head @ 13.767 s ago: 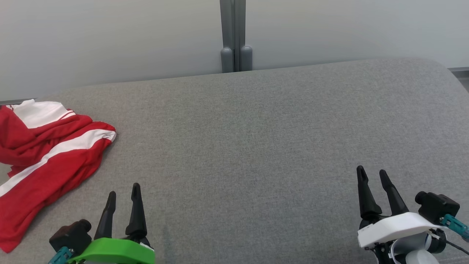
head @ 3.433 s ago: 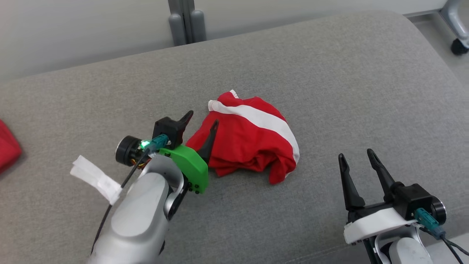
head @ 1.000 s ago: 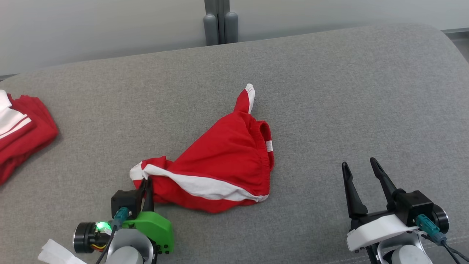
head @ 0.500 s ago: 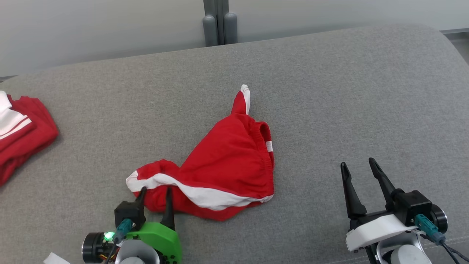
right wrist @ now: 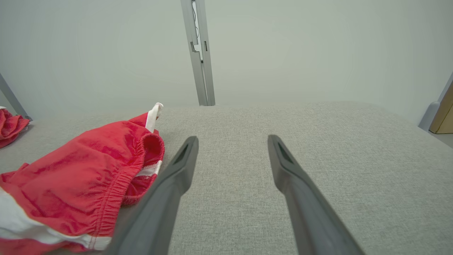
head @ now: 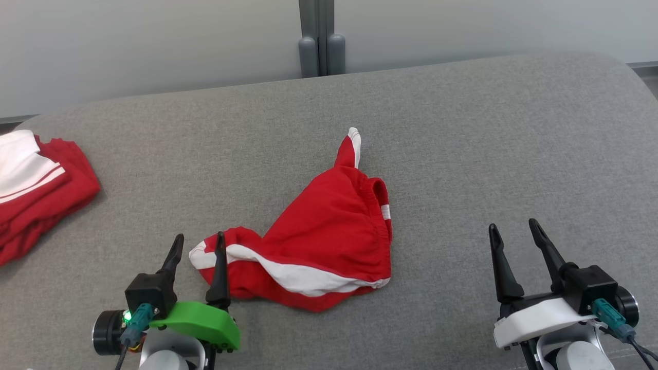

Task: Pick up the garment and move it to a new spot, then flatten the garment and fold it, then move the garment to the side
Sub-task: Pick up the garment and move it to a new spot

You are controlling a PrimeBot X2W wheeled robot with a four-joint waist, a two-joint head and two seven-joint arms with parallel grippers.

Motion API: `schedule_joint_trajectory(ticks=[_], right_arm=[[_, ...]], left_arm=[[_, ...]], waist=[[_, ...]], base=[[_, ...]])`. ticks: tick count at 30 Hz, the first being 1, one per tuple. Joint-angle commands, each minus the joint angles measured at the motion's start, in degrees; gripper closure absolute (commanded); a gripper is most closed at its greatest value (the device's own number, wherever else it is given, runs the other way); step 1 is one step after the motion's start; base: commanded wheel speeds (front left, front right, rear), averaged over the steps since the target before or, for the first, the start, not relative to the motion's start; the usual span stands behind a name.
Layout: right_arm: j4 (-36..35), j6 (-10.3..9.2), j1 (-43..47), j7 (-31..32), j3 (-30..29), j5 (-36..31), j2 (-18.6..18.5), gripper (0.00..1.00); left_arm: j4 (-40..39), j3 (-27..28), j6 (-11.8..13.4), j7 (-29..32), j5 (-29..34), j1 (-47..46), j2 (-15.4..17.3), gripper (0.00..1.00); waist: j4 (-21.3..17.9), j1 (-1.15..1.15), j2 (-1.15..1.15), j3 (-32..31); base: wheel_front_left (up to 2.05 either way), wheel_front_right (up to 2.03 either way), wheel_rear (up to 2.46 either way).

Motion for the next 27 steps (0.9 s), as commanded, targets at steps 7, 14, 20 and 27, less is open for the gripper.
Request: schedule_joint_trajectory(ticks=[7, 14, 20, 27], right_arm=[[-1.3, 0.00, 0.4, -0.2, -0.7, -0.6, -0.1, 0.00], [-1.1, 0.00, 1.4, -0.2, -0.2, -0.7, -0.1, 0.00], [-1.1, 0.00, 1.8, -0.2, 0.4, -0.6, -0.1, 0.00], [-1.2, 0.00, 2.1, -0.2, 0.8, -0.5, -0.1, 0.00]], left_arm=[[-0.8, 6.0, -3.7, -0.6, 2.1, 4.9, -1.4, 0.00], [-1.4, 13.0, -7.5, -0.6, 6.8, 9.8, -4.8, 0.00], [-0.8, 17.2, -10.0, -0.6, 10.1, 12.0, -7.8, 0.00], [-0.2, 20.7, -12.4, -0.6, 13.0, 13.1, -10.1, 0.00]], waist=[[0.3, 0.00, 0.00, -2.5], [0.5, 0.00, 0.00, -4.0], [0.3, 0.00, 0.00, -4.7], [-0.1, 0.00, 0.00, -5.1]], base=[[0.00, 0.00, 0.00], [0.00, 0.00, 0.00], [0.00, 0.00, 0.00], [0.00, 0.00, 0.00]])
